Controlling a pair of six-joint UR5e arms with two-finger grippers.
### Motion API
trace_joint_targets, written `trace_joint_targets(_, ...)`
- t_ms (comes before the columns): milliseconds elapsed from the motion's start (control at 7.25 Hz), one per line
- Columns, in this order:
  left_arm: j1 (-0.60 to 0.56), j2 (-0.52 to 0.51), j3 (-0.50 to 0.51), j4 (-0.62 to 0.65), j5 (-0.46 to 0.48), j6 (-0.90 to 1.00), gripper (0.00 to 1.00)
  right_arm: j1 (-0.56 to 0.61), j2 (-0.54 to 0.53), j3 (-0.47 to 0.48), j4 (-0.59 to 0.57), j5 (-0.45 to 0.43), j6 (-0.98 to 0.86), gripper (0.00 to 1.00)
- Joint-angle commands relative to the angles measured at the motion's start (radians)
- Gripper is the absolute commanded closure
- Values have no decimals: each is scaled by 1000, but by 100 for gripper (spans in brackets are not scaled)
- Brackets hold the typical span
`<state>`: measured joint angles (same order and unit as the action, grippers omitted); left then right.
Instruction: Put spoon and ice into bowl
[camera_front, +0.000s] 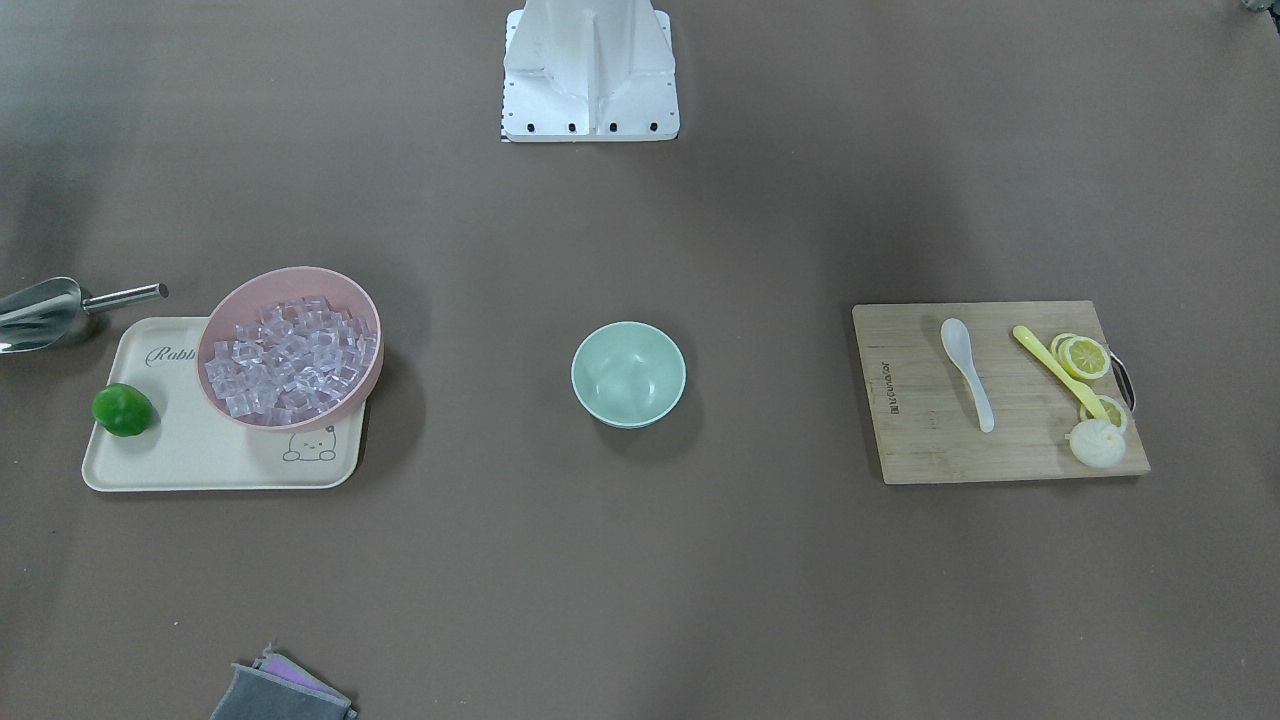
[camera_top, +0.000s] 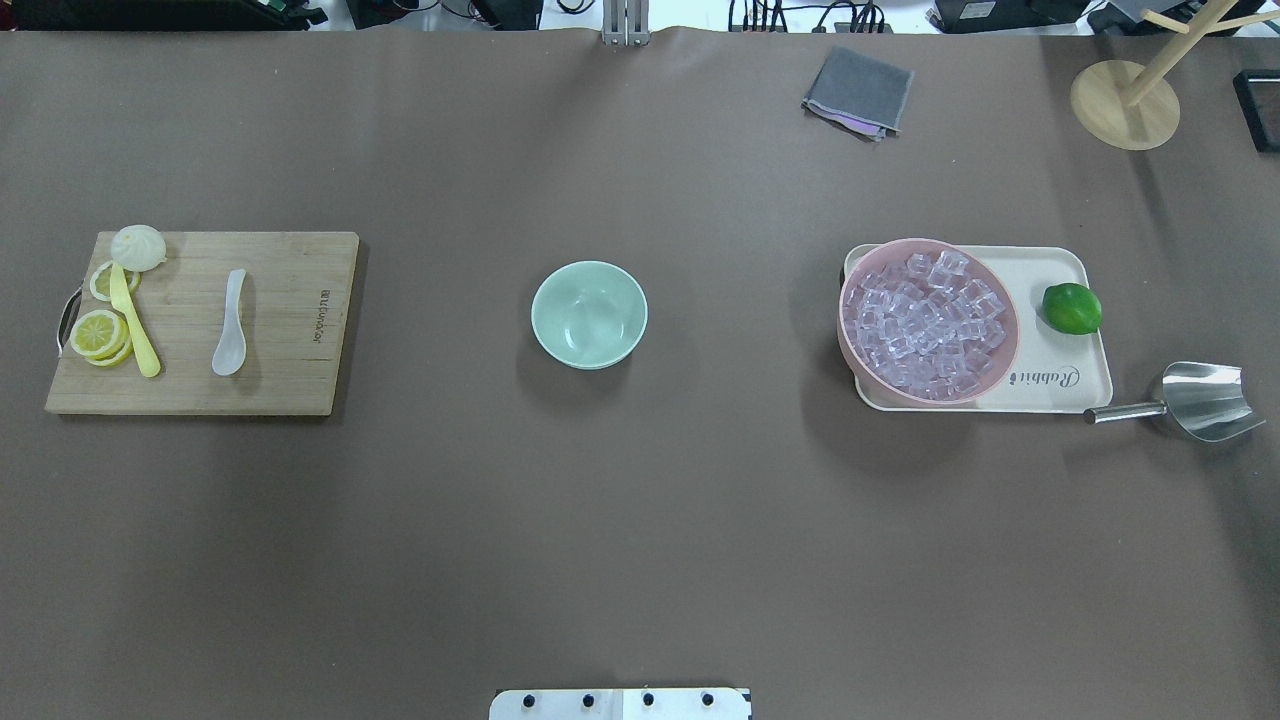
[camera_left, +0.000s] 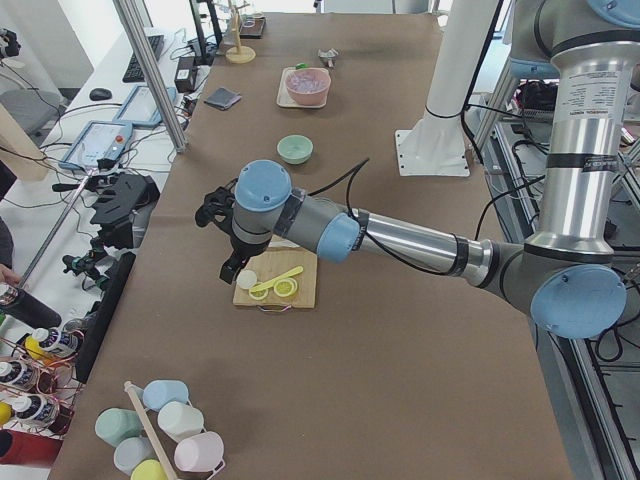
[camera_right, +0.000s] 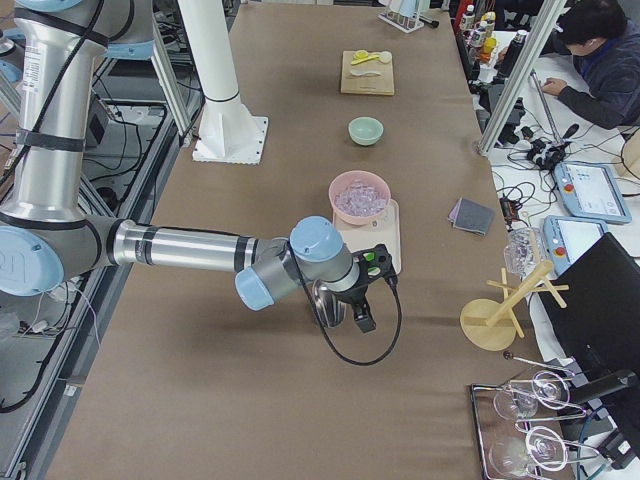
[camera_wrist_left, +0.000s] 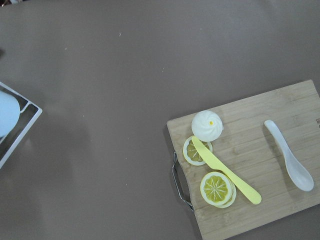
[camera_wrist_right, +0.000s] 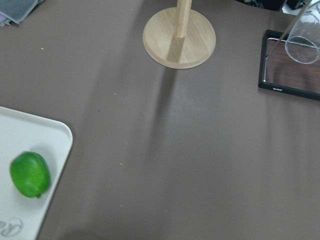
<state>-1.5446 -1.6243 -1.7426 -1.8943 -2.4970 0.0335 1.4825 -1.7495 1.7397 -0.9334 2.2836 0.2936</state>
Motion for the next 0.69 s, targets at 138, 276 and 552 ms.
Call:
trace_joint_targets(138, 194, -42, 14, -141, 59, -465, 1, -260, 11, 176, -2, -56, 496, 0)
trace_joint_targets(276, 271, -43, 12, -178, 123, -594, 2, -366, 13, 217, -8, -166, 616, 0)
trace_joint_targets(552, 398, -49, 17, -230, 237, -769, 2, -516, 81, 237, -94, -320, 764, 0)
